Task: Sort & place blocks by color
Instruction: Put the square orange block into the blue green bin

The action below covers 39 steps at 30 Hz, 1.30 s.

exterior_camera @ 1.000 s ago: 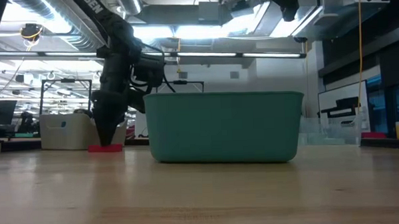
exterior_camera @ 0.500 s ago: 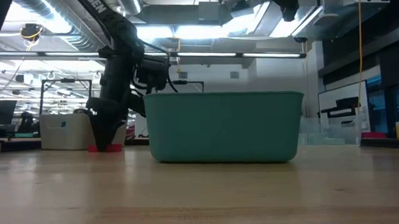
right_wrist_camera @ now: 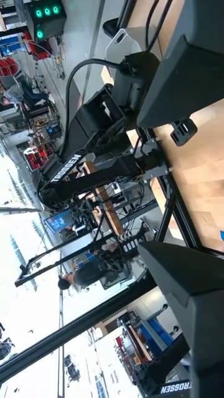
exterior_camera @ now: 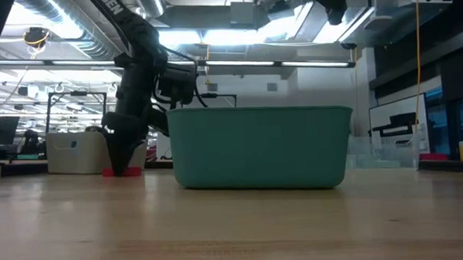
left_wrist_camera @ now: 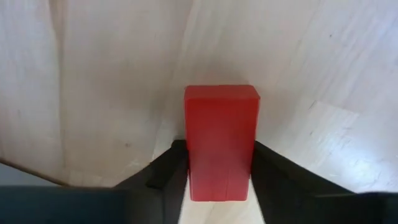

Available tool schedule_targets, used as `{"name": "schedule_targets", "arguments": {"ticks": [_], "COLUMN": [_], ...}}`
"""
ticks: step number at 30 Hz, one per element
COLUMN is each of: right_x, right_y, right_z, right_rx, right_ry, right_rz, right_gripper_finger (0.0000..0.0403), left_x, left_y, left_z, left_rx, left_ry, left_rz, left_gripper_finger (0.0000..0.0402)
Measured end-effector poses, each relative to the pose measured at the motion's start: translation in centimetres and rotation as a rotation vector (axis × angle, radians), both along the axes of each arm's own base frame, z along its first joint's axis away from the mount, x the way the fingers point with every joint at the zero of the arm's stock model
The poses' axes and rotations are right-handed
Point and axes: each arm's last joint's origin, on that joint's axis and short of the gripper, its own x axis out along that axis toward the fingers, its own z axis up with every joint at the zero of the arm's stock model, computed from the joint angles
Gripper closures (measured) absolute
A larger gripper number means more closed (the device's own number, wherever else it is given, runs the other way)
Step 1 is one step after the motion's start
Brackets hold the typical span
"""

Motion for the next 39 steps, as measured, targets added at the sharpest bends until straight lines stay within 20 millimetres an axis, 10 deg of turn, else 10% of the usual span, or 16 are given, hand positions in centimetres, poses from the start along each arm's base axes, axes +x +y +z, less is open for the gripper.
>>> {"name": "schedule_targets", "arguments": {"ticks": [12, 30, 39], "right_x": [0.0, 0.0, 0.0], "right_y": [0.0, 0.0, 0.0], "right_z": [0.0, 0.0, 0.0], "right_rx": [0.001, -0.004, -0.011], "right_ry": [0.0, 0.006, 0.002], "right_rz": [0.002, 0.001, 0.001], "right_gripper_finger": [0.0085, 0.0085, 0.0085], "left_x": [-0.2, -1.6, -1.4], "left_y": [-0.2, -6.7, -11.9], "left_z": [1.5, 20.1, 22.1], "left_rx": [0.036, 0.239, 0.17], "left_ry": [-0.06, -1.274, -1.478], "left_rz": [0.028, 0.169, 0.073], "left_gripper_finger": [0.0278, 0.0278, 0.0278]}}
